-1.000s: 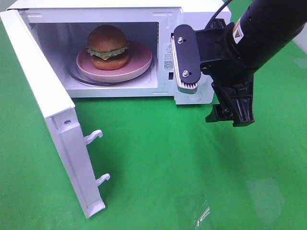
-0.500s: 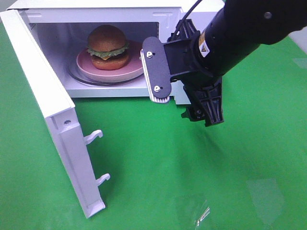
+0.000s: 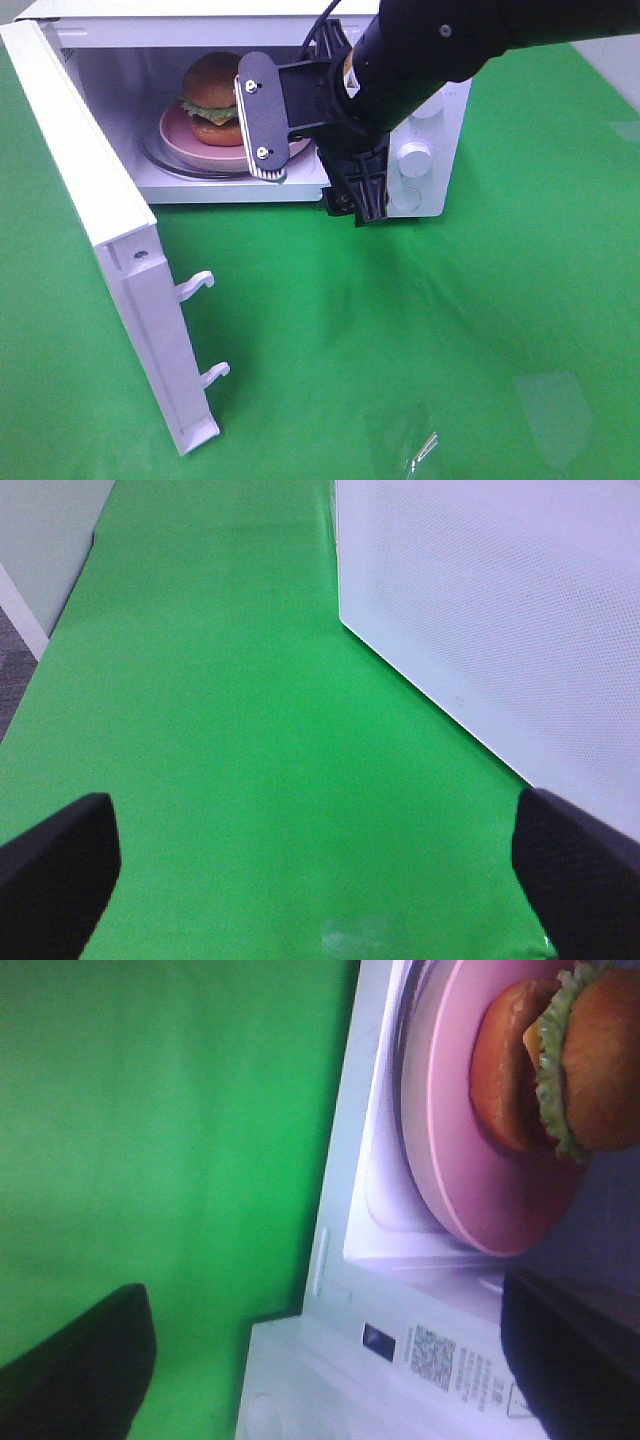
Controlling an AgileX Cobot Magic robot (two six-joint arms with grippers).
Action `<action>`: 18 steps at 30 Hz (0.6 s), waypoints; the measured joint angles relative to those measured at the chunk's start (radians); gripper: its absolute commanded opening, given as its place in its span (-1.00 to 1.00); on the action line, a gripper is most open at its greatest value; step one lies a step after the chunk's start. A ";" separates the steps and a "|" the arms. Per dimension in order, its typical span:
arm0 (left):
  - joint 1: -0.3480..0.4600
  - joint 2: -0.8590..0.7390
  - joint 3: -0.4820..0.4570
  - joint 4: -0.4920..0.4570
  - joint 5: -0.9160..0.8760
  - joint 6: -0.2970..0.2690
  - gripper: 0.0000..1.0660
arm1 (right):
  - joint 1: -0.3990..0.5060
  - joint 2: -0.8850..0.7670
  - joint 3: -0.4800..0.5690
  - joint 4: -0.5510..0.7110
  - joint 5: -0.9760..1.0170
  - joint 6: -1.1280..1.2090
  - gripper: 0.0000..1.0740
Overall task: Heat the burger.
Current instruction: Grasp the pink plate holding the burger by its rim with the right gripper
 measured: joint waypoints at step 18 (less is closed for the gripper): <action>0.000 0.000 0.000 0.000 0.000 0.000 0.87 | -0.030 0.250 -0.205 -0.001 -0.070 0.000 0.59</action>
